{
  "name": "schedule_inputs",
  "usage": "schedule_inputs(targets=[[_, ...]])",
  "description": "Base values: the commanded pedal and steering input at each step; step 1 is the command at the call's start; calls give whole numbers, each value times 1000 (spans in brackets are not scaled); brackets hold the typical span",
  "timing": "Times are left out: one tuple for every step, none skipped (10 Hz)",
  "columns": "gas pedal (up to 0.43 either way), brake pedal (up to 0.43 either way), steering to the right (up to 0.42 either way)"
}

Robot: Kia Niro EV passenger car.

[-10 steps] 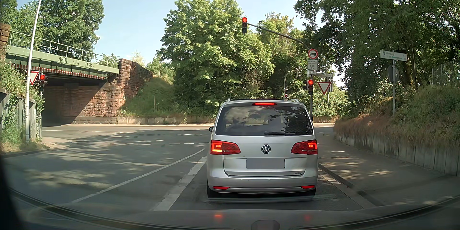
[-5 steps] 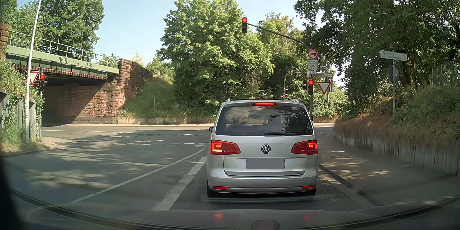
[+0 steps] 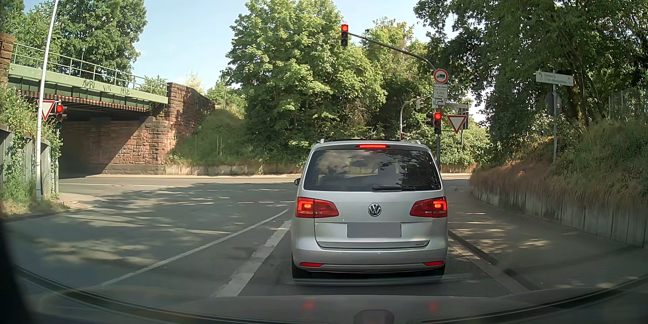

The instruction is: Follow the waypoints while adhering to traffic rules and regulations

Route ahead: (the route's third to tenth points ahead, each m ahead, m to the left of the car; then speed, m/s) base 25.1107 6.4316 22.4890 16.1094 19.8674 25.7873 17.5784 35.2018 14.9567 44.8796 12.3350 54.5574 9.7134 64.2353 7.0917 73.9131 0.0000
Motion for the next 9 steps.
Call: schedule_inputs(targets=[[0,207,5],[0,207,5],[0,207,5],[0,207,5],[0,207,5],[0,207,5],[0,207,5],[0,207,5],[0,207,5]])
